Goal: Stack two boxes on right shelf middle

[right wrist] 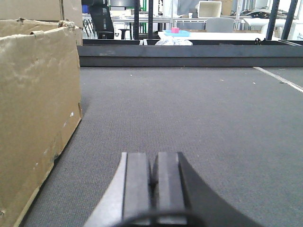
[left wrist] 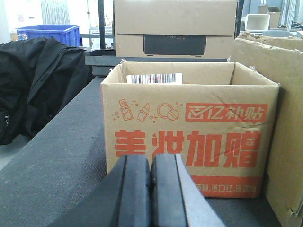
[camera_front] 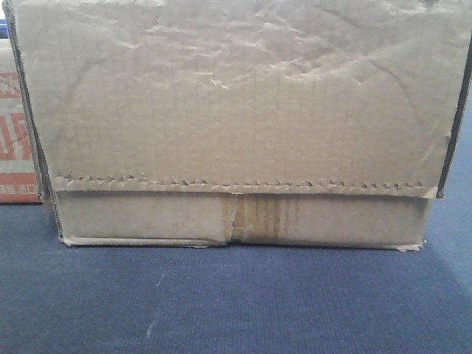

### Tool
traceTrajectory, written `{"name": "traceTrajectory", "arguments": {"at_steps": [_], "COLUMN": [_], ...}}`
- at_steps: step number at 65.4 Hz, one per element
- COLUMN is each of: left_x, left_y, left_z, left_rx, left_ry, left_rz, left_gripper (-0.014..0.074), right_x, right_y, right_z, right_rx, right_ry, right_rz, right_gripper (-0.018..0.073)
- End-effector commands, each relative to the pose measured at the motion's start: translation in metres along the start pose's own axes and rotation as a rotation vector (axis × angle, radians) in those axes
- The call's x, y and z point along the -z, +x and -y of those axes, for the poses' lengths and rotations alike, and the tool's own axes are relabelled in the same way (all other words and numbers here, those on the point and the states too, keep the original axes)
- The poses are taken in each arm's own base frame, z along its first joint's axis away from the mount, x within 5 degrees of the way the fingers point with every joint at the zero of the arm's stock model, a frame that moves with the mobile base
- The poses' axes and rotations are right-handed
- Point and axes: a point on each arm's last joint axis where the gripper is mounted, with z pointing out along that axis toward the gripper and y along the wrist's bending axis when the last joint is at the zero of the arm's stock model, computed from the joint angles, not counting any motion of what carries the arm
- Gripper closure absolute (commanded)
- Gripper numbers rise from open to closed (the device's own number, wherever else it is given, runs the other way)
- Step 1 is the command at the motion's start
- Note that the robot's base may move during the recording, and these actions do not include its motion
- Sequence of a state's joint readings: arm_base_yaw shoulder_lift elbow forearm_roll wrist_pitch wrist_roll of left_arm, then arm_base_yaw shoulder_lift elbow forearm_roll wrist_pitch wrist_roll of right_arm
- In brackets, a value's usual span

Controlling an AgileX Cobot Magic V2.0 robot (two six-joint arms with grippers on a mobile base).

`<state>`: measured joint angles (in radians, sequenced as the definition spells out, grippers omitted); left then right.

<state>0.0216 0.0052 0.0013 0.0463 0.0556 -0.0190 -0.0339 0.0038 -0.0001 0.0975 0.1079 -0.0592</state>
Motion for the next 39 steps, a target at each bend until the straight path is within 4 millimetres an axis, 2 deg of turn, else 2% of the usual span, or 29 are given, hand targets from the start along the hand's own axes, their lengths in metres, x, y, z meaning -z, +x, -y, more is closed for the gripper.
{"name": "traceTrajectory", "arguments": {"at_steps": [1,39], "left_x": [0.0005,0.0005], "left_y": [-0.0027,-0.0027], "left_z": [-0.0001,-0.0001], "left_rx": [0.004,0.004], "left_ry": [-0.002,-0.002], "left_rz": [0.028,0.028], "left_gripper": [0.0708,0.0708], "right_x": [0.0003,0.0004], "right_y": [-0.0013,-0.0039], "right_z": [0.0003,0.0004], "right_rx": [0.011,0.011], "right_ry": [0.004,0.005], "right_rz": [0.016,0.044], "right_gripper": [0.0721,0.0721]}}
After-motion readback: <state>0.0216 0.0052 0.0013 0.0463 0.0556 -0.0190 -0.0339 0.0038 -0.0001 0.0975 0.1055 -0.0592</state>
